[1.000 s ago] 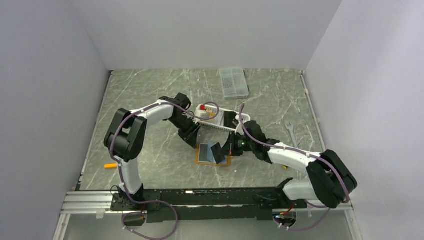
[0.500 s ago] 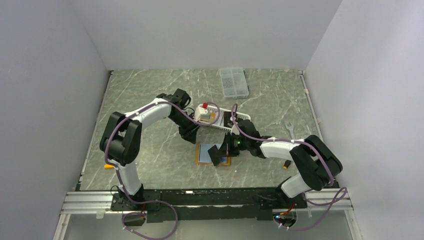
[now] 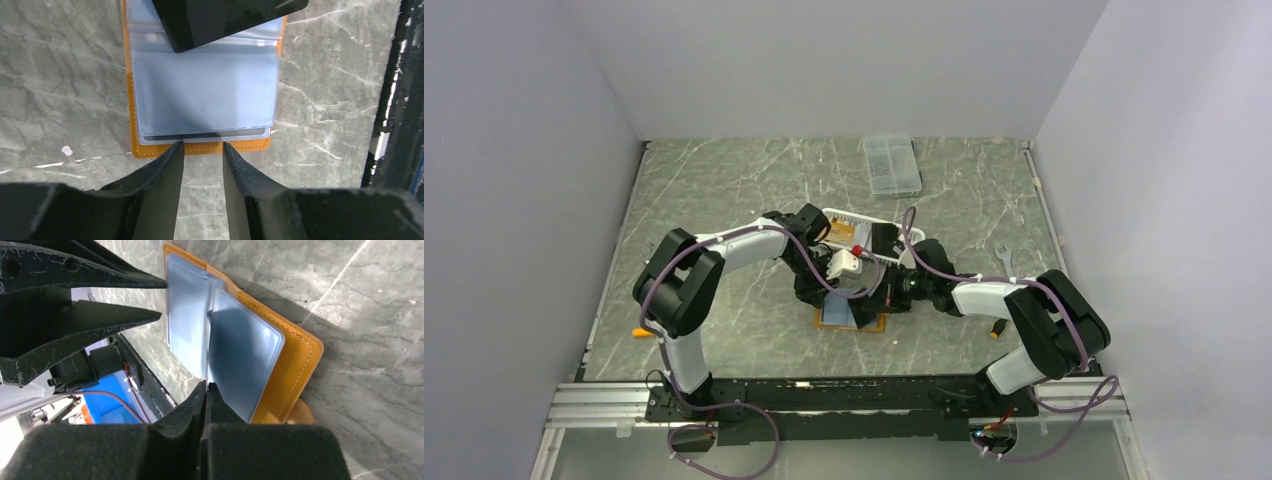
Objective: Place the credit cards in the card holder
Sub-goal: Turn over the card slot in the card holder, then insert the credit card into the card holder.
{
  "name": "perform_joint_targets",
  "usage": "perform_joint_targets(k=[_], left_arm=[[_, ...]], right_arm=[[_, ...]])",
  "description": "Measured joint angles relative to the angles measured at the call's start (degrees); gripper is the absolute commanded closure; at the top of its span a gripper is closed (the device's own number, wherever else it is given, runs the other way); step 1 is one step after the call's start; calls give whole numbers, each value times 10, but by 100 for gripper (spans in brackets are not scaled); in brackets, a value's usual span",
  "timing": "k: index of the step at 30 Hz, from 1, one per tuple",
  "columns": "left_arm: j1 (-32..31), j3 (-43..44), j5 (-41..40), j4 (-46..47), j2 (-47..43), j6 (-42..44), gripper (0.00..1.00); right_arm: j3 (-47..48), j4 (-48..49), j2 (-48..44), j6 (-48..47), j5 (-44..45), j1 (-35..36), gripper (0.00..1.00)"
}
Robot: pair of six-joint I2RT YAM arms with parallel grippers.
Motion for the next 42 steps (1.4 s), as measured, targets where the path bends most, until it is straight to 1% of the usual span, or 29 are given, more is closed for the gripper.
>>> perform_joint_targets(k=[12, 28, 42], left_arm=[[-17, -2, -55, 31, 0, 6, 62], [-18, -26, -64, 40, -23, -27, 65], [-31, -34, -92, 45, -23, -38, 69]], right_arm=[[-1, 6, 1, 4, -15, -1, 100], [-17, 11, -3, 10, -16, -3, 100], [-21, 65, 28, 36, -32, -6, 100]])
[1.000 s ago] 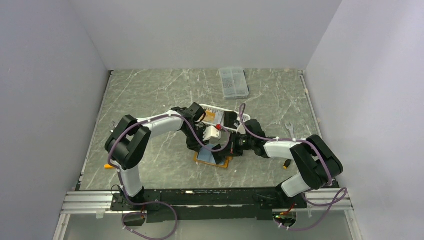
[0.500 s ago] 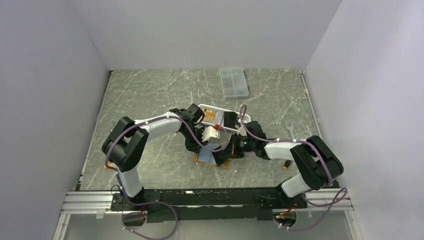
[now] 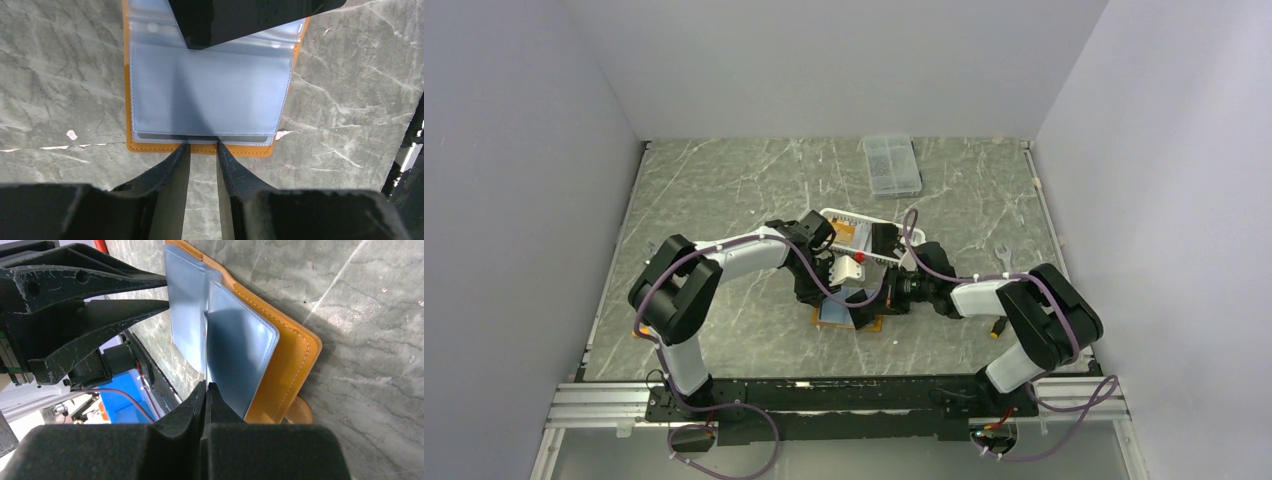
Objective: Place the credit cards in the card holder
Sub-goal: Insert the credit card into the card holder.
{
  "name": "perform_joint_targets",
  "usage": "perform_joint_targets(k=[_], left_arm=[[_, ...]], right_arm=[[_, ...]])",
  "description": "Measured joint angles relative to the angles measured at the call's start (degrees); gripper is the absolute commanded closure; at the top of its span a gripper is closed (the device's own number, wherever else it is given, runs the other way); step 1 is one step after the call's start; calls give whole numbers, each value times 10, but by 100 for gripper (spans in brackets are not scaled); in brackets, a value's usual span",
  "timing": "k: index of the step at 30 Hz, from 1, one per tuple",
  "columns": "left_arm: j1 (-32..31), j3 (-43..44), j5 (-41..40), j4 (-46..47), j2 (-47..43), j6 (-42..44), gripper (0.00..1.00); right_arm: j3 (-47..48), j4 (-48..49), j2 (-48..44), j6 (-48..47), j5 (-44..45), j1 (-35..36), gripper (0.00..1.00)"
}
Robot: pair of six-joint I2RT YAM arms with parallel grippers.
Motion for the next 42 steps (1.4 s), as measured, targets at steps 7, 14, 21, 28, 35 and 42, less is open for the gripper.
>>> perform_joint_targets(k=[7, 14, 21, 28, 35, 42], left_arm=[[-1, -4, -6, 4, -3, 0, 69], [-1, -4, -9, 4, -3, 2, 69], [-2, -4, -11, 4, -3, 5, 70], [-2, -4, -11, 4, -3, 5, 70], [-2, -4, -11, 4, -3, 5, 71], [-2, -4, -11, 4, -3, 5, 71]], right_arm=[[-3, 34, 16, 13, 1, -1, 100], [-4, 87, 47, 27, 0, -2, 100], [-4, 112, 61, 28, 1, -1, 100], [-6, 120, 61, 29, 19, -1, 100], [-7, 143, 73, 40, 33, 1, 100], [-10, 173, 86, 59, 43, 10, 100]])
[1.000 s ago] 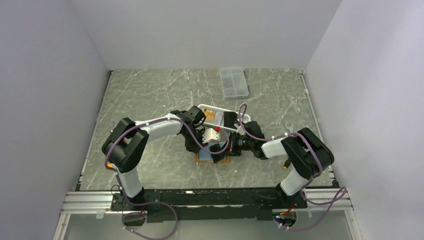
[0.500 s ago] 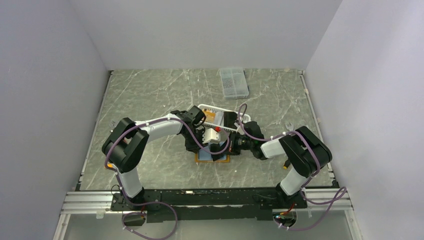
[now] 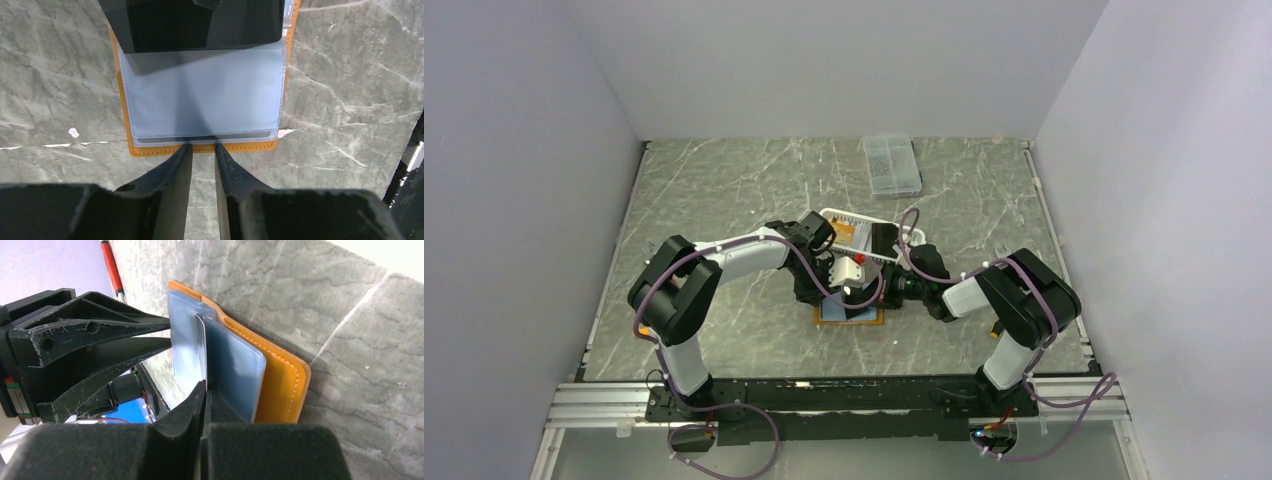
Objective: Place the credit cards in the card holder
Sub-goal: Insert the credit card into the card holder.
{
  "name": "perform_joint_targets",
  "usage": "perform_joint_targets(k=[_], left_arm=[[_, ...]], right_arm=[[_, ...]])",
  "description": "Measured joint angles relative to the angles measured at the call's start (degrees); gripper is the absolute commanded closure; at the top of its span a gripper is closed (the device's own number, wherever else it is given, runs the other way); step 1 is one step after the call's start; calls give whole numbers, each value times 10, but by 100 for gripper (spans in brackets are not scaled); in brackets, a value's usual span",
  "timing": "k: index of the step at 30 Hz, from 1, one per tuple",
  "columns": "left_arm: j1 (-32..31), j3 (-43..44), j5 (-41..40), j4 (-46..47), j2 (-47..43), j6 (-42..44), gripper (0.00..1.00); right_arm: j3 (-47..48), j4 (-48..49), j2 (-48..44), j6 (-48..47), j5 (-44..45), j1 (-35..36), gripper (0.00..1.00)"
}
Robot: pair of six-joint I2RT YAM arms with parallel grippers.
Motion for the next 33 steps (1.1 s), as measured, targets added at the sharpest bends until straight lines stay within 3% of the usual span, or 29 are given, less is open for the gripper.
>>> perform_joint_targets(k=[22, 25, 33], left_arm=[[0, 0, 0, 0, 0, 0, 73], [0, 0, 0, 0, 0, 0, 73], [0, 0, 2, 0, 0, -1, 74]], right_arm=[[-29, 46, -7, 30, 80, 41, 100], [-30, 38, -18, 33, 104, 56, 93], [-23, -54, -76, 15, 177, 94, 58]])
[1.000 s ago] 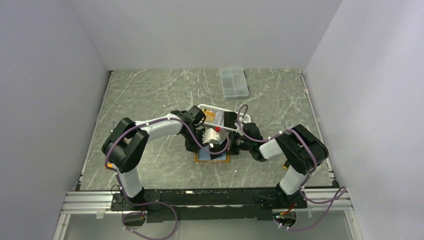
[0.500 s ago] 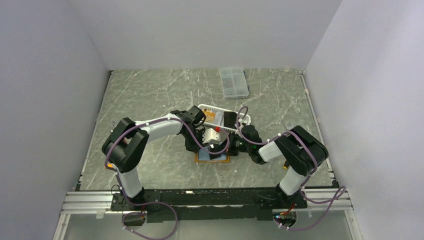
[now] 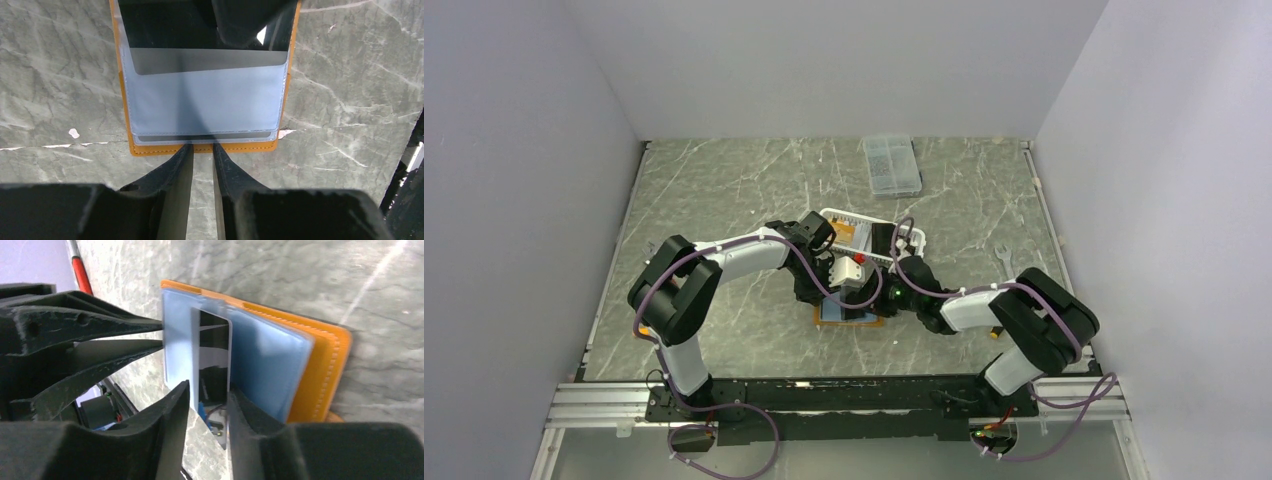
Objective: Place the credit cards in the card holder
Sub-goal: Insert the credit card into the card holder.
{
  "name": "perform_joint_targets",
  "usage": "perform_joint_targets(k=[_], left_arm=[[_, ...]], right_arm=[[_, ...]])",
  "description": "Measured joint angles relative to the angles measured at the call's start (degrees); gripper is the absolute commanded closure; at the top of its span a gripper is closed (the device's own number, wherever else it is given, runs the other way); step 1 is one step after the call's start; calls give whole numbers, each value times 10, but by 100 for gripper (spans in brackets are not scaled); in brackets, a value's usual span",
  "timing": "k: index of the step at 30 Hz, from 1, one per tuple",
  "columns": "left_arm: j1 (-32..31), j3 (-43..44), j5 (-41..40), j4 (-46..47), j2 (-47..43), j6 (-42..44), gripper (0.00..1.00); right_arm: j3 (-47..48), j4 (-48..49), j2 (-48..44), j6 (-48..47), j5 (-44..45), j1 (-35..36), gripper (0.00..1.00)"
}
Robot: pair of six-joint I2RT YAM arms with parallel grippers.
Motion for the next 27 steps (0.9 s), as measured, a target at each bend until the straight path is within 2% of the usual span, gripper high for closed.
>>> perform_joint_targets(k=[5, 9, 12, 17, 22, 24, 27], left_arm=[[0, 0, 2, 0, 0, -5, 74], [6, 0, 19, -10, 0, -5, 74], [18, 0, 45, -30, 0, -4, 75], [53, 0, 113, -73, 0, -7, 75], [103, 7, 159, -59, 10, -56, 73], [128, 7, 191, -52, 10, -74, 72], [162, 8, 238, -50, 9, -92, 71]], right_arm=[[30, -63, -24, -26, 39, 31, 40], [60, -118, -31, -37, 70, 53, 37], [81, -158, -33, -38, 101, 69, 30], [108, -198, -33, -30, 152, 92, 25], [113, -207, -36, -63, 188, 120, 15], [117, -212, -35, -71, 197, 126, 2], [132, -227, -32, -80, 204, 135, 0]])
